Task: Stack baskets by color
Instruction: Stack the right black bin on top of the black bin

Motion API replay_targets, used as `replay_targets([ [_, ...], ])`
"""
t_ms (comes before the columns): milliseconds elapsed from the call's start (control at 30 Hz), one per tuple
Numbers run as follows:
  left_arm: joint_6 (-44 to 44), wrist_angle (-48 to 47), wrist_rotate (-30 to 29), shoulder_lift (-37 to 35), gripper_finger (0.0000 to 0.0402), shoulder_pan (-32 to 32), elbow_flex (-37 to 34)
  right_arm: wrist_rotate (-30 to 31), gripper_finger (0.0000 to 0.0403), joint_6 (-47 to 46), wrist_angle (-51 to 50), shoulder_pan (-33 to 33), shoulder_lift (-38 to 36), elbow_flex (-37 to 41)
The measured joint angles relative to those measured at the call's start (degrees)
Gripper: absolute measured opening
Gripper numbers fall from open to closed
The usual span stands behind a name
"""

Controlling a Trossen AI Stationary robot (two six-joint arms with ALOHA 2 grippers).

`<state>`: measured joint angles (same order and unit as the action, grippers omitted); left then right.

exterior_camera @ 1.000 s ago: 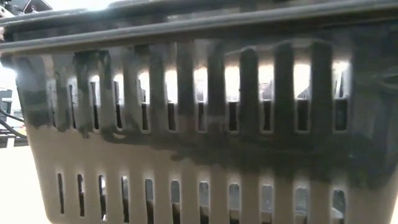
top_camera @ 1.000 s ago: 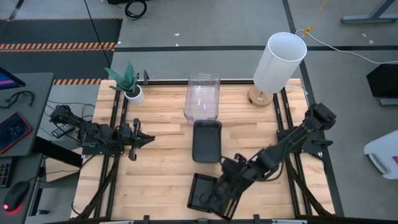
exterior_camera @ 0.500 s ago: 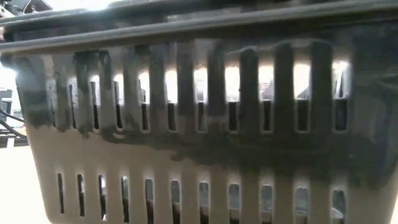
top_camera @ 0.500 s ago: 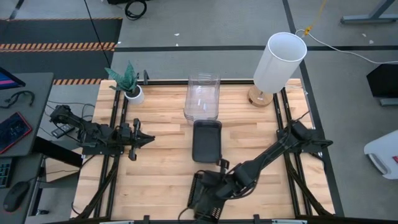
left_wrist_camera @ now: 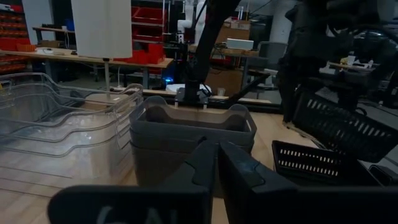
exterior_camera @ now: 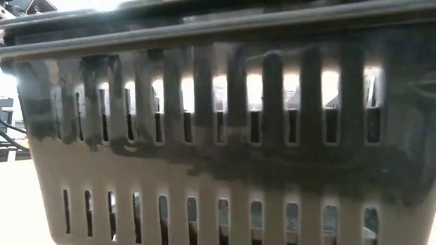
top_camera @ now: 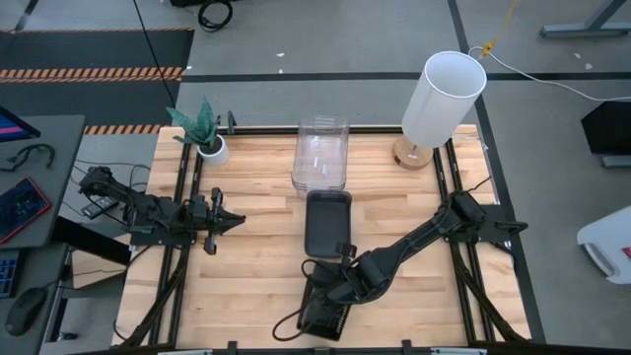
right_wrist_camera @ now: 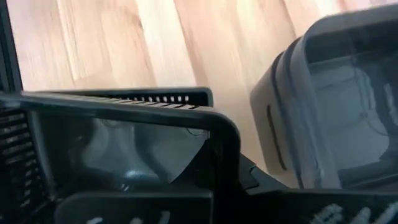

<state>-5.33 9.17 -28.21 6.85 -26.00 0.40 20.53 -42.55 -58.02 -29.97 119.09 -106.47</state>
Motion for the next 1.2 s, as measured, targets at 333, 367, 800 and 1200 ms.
replay_targets([
  [333,0.0,0.0,0.0,0.0,0.0036,0.0,0.0,-4.2,0.0006,-0.2,-0.9,0.0,0.0,2.6],
  [367,0.0,0.0,0.0,0.0,0.0035,0.0,0.0,-4.6,0.0006,-0.7,-1.5,-0.1,0.0,2.7],
  [800,0.0,0.0,0.0,0.0,0.0028,0.0,0.0,-5.7,0.0006,4.5,1.5,-0.3,-0.1,2.8],
  [1200,0.0,0.0,0.0,0.0,0.0028,0.0,0.0,-1.2,0.0009,12.2,3.5,-1.5,-0.1,2.8],
])
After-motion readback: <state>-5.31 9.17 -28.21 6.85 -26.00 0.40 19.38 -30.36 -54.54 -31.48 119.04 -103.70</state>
